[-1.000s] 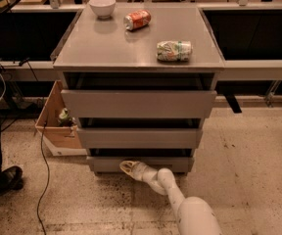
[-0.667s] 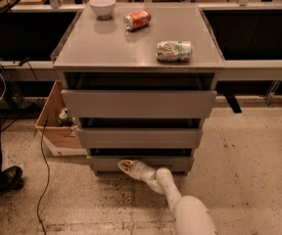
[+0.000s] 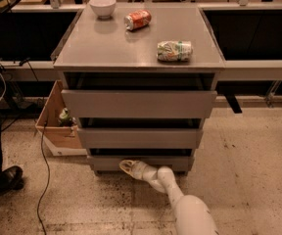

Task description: Close bottom drawer

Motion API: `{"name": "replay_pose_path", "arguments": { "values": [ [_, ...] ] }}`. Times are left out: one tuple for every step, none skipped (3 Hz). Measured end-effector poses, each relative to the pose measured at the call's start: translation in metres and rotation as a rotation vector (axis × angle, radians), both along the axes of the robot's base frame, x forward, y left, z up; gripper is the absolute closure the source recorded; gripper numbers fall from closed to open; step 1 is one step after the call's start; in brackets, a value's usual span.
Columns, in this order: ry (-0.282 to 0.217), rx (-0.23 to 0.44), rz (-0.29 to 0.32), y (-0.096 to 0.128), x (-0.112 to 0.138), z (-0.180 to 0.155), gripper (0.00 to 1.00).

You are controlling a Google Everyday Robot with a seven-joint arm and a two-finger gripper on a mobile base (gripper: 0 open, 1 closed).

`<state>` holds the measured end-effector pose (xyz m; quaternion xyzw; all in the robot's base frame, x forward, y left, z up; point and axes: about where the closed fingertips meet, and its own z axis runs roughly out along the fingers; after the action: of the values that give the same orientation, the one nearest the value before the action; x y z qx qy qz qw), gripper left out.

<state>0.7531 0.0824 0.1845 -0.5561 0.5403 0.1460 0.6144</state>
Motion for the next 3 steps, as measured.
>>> {"name": "replay_pose_path", "arguments": {
  "values": [
    [0.134, -0.031, 0.060, -0.033, -0.034, -0.015, 1.00],
    [0.276, -0.097, 0.047, -0.105, -0.068, -0.021, 1.00],
    [0.359, -0.171, -0.070, -0.206, -0.083, 0.011, 1.00]
  ]
}}
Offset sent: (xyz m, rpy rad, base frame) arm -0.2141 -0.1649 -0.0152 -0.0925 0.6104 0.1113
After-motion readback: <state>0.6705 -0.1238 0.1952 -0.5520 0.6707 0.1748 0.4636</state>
